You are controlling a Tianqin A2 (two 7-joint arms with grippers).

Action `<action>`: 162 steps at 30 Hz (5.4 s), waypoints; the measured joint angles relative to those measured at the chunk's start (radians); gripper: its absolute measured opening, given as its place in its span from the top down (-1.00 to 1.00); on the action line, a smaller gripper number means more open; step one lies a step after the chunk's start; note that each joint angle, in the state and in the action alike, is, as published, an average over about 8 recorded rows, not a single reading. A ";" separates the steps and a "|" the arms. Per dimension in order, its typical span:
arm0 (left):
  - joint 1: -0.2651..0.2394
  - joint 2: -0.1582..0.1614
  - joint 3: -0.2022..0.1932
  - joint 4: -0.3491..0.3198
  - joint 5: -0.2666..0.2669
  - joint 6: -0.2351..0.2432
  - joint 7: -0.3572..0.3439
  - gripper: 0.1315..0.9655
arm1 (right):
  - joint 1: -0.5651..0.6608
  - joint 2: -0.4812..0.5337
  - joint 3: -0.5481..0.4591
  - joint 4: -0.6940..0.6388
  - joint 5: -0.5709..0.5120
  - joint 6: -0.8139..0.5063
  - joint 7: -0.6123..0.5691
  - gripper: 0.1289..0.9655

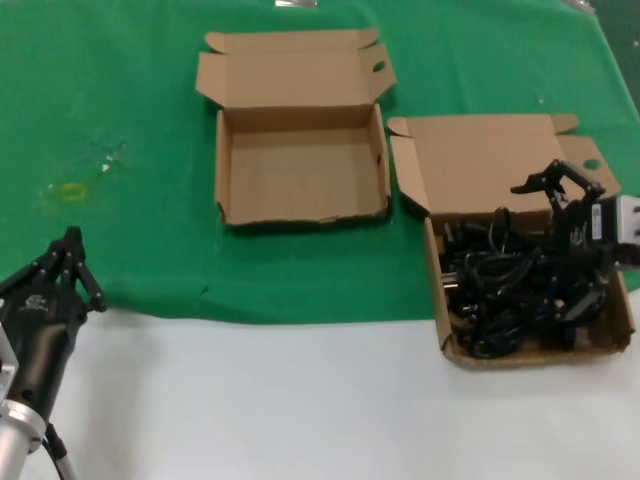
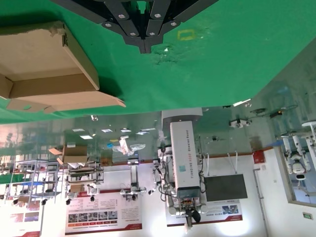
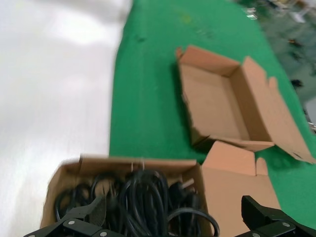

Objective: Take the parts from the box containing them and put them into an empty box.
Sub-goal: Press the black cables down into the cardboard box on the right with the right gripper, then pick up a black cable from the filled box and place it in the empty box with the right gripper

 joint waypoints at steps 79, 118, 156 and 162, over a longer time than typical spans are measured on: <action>0.000 0.000 0.000 0.000 0.000 0.000 0.000 0.97 | 0.196 -0.136 0.025 -0.331 -0.166 -0.208 -0.416 0.78; 0.000 0.000 0.000 0.000 0.000 0.000 0.000 0.97 | 0.471 -0.528 -0.023 -0.602 -0.194 -0.103 -0.253 0.80; 0.000 0.000 0.000 0.000 0.000 0.000 0.000 0.97 | 0.614 -0.875 -0.186 -1.224 0.075 0.279 -0.672 0.79; 0.000 0.000 0.000 0.000 0.000 0.000 0.000 0.97 | 0.604 -0.876 -0.247 -1.221 0.157 0.301 -0.687 0.71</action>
